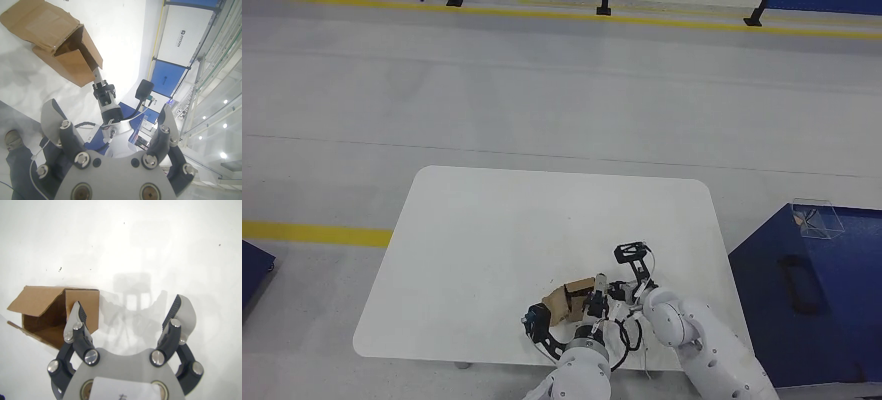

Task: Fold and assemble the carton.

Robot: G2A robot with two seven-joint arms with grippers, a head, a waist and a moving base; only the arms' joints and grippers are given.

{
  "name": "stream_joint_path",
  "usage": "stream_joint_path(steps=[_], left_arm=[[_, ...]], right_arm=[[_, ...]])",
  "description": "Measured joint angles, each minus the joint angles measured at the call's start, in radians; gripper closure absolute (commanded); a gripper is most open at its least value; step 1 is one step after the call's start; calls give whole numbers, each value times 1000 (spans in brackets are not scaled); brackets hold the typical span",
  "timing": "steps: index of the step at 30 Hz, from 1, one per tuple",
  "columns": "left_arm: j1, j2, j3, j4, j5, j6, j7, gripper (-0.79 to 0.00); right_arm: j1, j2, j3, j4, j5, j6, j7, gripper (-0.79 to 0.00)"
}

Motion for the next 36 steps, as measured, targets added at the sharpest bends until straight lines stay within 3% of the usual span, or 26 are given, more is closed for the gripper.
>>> stream_joint_path(steps=[5,9,13,16,22,25,30,36], left_arm=[[0,0,-1,0,1,-1,0,-785],[18,9,-21,-6,91,-59,22,-785],[74,21,-82,-65,152,-172,55,-785],[82,22,-90,-71,172,-274,77,-785],[80,22,-90,-69,170,-216,71,-785],[83,27,-82,-38,258,-241,60,-785],[103,45,-57,42,399,-295,-13,-785],[155,82,-62,70,399,-439,-71,-785]], right_arm=[[-25,8,52,-31,-17,-19,-35,-785],[-92,21,127,-120,8,-79,-91,-785],[-161,25,158,-179,7,-121,-187,-785],[-166,24,157,-182,24,-117,-176,-785],[-164,24,160,-179,12,-105,-186,-785],[-175,21,138,-173,-125,-49,-320,-785],[-168,11,84,-122,-237,-111,-477,-785],[-167,-1,25,-64,-269,-205,-591,-785]])
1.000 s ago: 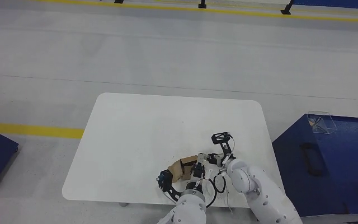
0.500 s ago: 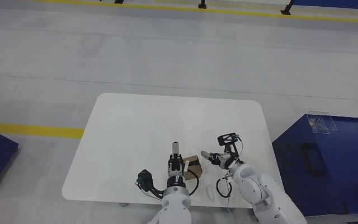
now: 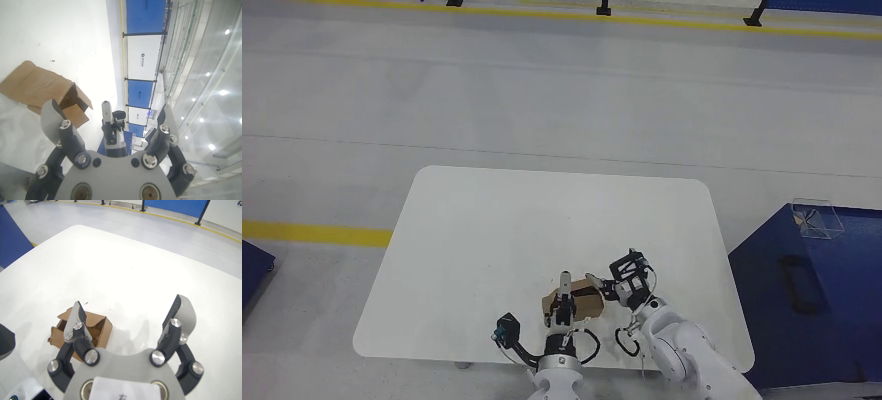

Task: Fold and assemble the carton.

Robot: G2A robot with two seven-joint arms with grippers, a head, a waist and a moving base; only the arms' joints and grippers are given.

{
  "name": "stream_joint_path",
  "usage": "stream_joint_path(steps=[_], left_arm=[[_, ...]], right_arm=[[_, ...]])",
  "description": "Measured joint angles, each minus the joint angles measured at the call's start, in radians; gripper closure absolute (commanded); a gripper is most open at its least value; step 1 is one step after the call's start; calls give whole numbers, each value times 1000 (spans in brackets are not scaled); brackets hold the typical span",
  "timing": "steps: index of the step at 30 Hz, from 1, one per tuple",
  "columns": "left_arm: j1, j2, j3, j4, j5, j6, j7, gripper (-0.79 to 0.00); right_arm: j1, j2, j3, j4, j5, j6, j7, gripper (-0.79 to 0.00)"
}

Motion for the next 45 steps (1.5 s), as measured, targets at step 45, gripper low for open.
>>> stream_joint_path(steps=[45], left_arm=[[73,12,-45,169,-88,-312,-162,-785]], right_arm=[[24,-31,-47,126,-106,-12,-67,-785]])
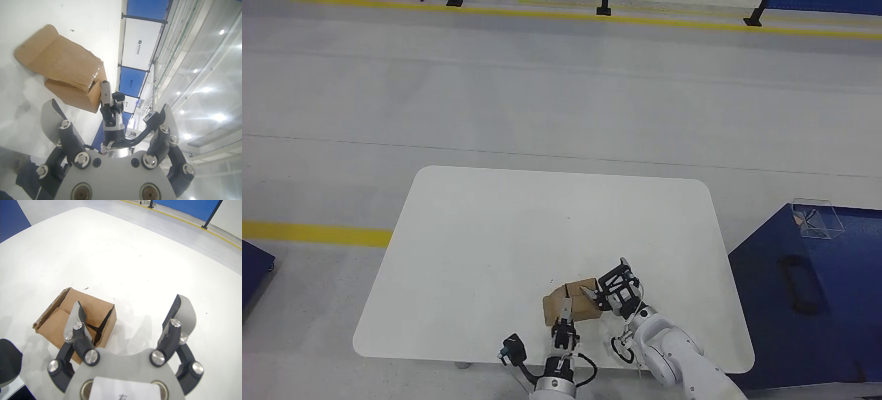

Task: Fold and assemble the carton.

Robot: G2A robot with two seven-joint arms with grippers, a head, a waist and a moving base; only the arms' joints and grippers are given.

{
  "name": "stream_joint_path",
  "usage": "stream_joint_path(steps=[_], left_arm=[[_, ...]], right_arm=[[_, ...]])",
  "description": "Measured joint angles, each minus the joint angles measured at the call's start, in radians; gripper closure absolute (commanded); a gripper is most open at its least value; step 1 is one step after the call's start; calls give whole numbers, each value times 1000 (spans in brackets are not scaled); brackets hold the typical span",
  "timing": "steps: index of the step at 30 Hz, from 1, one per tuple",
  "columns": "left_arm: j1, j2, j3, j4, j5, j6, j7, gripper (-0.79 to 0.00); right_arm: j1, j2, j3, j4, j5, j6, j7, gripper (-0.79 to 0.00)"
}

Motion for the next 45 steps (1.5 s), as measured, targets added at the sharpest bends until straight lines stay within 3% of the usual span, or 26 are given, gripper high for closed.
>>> stream_joint_path(steps=[10,22,38,45], left_arm=[[-43,-30,-29,113,-139,-109,-1,-785],[-88,-63,-43,214,-165,-160,52,-785],[-77,-86,-68,260,158,-395,284,-785],[-73,-95,-79,256,200,-444,263,-785]], right_arm=[[-13,-3,11,-22,-16,-8,12,-785],[-28,-9,15,-30,-47,-21,19,-785],[-37,-19,22,-36,-67,-32,25,-785],[-43,-23,30,-39,-69,-36,24,-785]])
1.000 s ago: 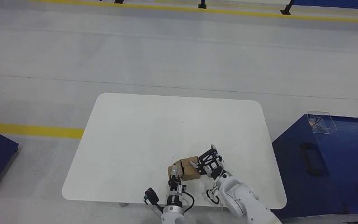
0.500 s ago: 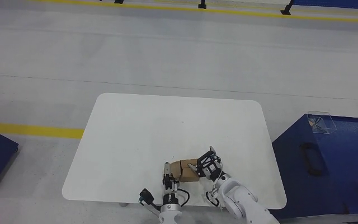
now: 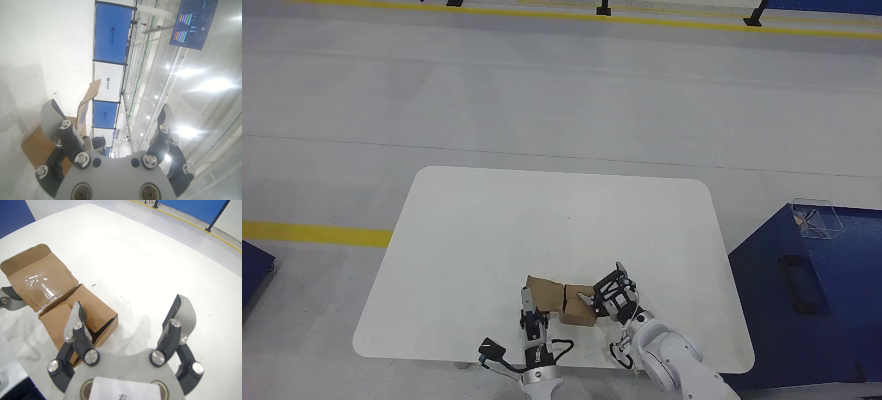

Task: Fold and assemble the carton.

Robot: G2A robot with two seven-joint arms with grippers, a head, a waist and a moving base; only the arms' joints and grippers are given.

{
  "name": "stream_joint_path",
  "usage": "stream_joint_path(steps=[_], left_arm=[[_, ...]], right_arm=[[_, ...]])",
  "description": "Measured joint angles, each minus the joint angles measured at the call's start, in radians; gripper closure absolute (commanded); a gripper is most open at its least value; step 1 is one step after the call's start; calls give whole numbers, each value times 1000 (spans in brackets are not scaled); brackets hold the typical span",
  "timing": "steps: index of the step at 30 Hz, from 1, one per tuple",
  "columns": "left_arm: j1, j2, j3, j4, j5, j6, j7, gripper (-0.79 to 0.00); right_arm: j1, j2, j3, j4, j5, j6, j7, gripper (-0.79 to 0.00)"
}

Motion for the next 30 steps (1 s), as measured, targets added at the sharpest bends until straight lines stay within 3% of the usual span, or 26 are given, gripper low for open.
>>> stream_joint_path(steps=[9,17,23,30], left_arm=[[12,-9,1,-2,61,-68,-55,-785],[5,-23,22,14,62,-58,-121,-785],[-1,-32,35,8,92,-61,-134,-785],[-2,-35,50,-9,118,-57,-139,-785]], right_arm=[[-17,-3,22,-6,9,4,-16,-785],[-49,3,146,-46,83,116,12,-785],[-105,23,249,-79,99,16,100,-785],[-119,21,215,-53,68,-60,110,-785]])
